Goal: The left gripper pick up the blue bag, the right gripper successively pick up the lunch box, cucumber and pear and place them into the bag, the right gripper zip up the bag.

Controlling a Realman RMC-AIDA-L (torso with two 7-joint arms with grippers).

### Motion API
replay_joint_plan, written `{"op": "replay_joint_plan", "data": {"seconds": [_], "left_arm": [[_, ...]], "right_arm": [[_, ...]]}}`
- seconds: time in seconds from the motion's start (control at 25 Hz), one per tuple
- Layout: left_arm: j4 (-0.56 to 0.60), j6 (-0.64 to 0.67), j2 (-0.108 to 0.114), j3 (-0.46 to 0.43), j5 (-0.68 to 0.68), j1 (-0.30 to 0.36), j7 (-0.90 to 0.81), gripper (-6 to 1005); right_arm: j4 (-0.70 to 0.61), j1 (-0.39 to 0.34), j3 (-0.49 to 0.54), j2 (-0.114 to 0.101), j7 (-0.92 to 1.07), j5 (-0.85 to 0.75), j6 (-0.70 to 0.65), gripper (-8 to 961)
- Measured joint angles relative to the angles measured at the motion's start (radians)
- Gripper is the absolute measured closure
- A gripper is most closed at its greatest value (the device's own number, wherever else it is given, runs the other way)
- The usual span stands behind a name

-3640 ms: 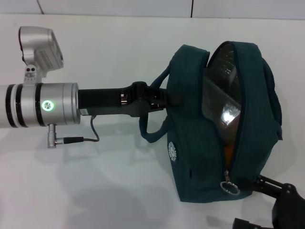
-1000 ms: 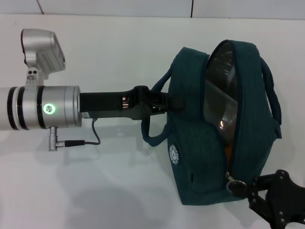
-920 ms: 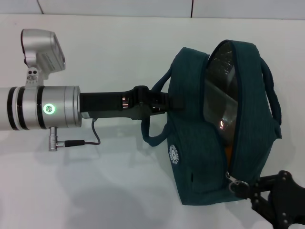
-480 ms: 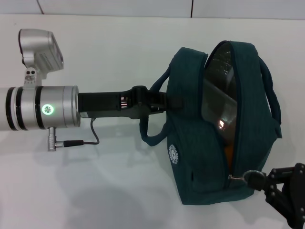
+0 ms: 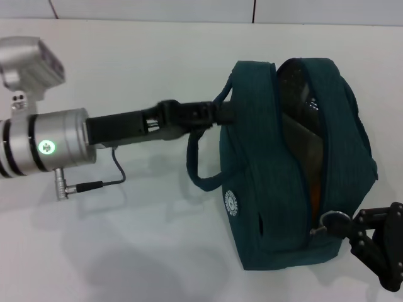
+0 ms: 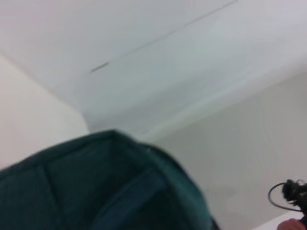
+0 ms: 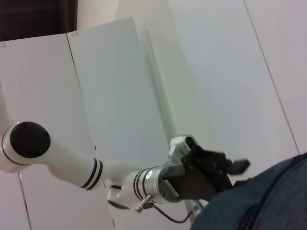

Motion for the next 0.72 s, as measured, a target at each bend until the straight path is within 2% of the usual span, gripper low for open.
{"op": "replay_joint_plan", "data": {"seconds": [0.24,0.44,0.56,0.72], "left_arm": [[0.000,0.058,-0.001,0.000,-0.063,0.018,0.093,774],[0.010,0.109,0.002,0.002,-0.100,0.040,0.160,529],[0.011,0.126,0.003,0.002,-0.099,0.048,0.196,290],[0.011,0.144,0.003,0.002,-0.096,0.061,0.249,264]], "right_arm": [[-0.004,0.010,0.000,0.001,0.000,0.021,-0.009,936],[-0.022,0.013,0.002,0.002,-0.001,0.056,-0.030,936],[-0.028,0.019,0.002,0.003,-0.001,0.090,-0.044,936],[-0.028,0.038,0.002,0.003,-0.001,0.143,-0.047,936]]}}
